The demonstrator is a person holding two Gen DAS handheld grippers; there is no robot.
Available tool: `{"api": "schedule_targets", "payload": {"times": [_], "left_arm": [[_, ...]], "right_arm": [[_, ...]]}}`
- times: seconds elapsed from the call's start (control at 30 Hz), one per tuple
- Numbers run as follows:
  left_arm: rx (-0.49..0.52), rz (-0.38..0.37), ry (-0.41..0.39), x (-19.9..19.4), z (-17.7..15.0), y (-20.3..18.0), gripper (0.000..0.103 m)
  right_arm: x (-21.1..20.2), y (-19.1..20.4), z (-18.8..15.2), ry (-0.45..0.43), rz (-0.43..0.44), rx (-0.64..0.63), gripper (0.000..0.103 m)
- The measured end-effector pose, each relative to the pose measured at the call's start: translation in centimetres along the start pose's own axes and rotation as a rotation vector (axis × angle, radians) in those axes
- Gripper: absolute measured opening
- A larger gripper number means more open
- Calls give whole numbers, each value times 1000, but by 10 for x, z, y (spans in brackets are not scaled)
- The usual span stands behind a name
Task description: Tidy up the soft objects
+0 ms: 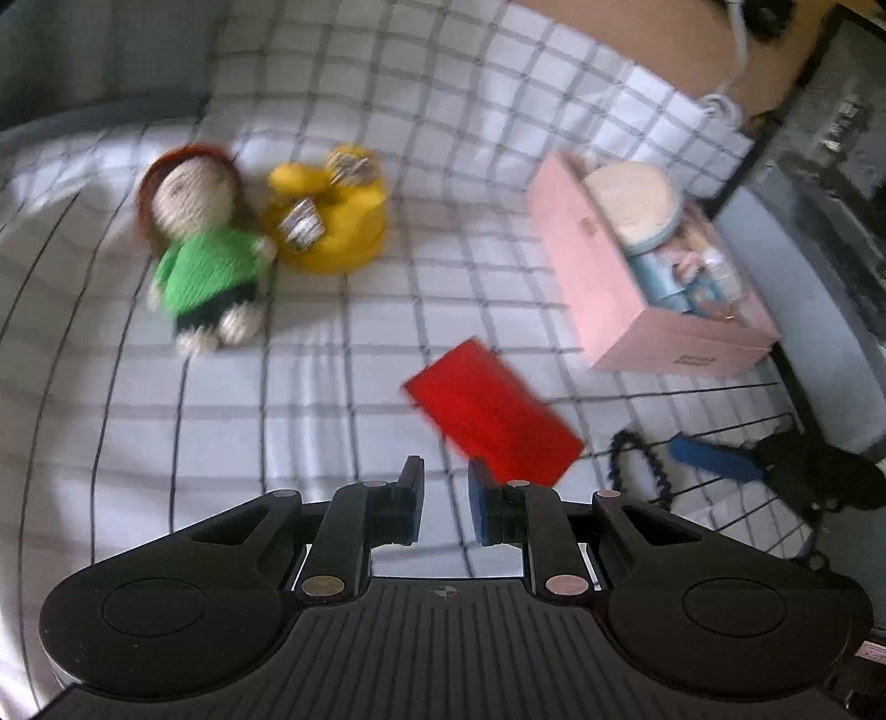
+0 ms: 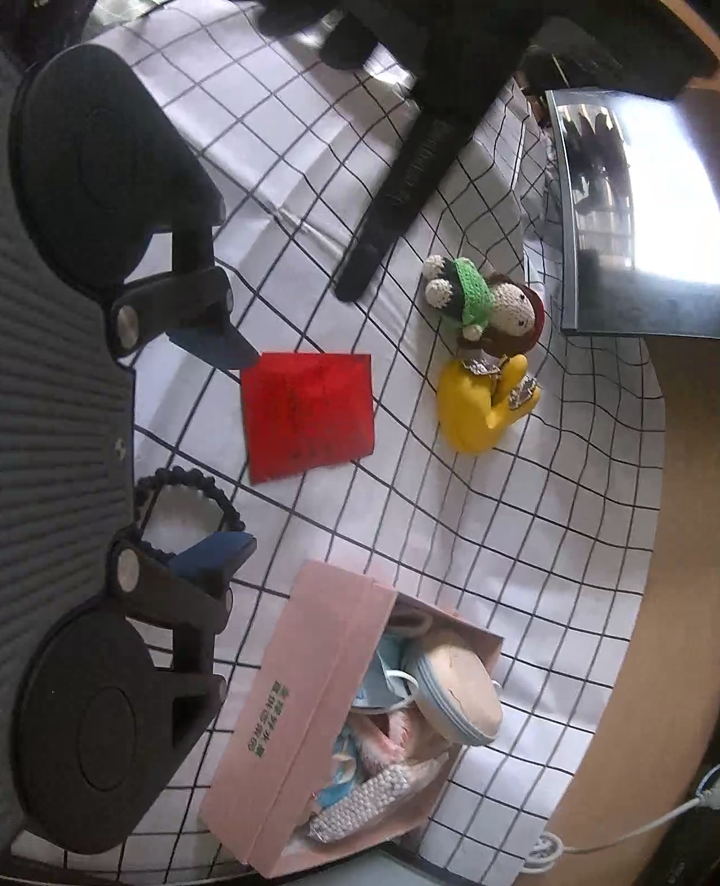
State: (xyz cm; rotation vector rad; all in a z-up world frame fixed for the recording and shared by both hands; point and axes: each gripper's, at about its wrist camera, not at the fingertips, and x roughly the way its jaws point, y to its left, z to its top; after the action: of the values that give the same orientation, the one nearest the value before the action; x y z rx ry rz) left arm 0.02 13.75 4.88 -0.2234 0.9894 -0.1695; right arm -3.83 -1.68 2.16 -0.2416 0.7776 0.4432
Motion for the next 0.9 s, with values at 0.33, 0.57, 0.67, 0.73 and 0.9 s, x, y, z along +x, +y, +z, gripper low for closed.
{"api": "schedule_targets", "payload": {"times": [0.33, 0.57, 0.67, 0.73, 0.9], "left_arm": [[35, -57, 24, 17, 35, 6, 19], [59, -12, 115, 29, 2, -13, 20], [102, -9, 123, 30, -8, -24, 21], [124, 7, 122, 29, -11, -30, 21], [118, -27, 128, 31, -12, -38, 33]], "right_arm": [[8, -28, -19, 35, -35, 111, 65], [12, -40, -18, 36, -2, 133, 65], [2, -48, -24, 25, -21, 131, 65], [-5, -56, -28, 22, -36, 142, 65], [-20, -74, -41, 23, -71, 184, 65]]}}
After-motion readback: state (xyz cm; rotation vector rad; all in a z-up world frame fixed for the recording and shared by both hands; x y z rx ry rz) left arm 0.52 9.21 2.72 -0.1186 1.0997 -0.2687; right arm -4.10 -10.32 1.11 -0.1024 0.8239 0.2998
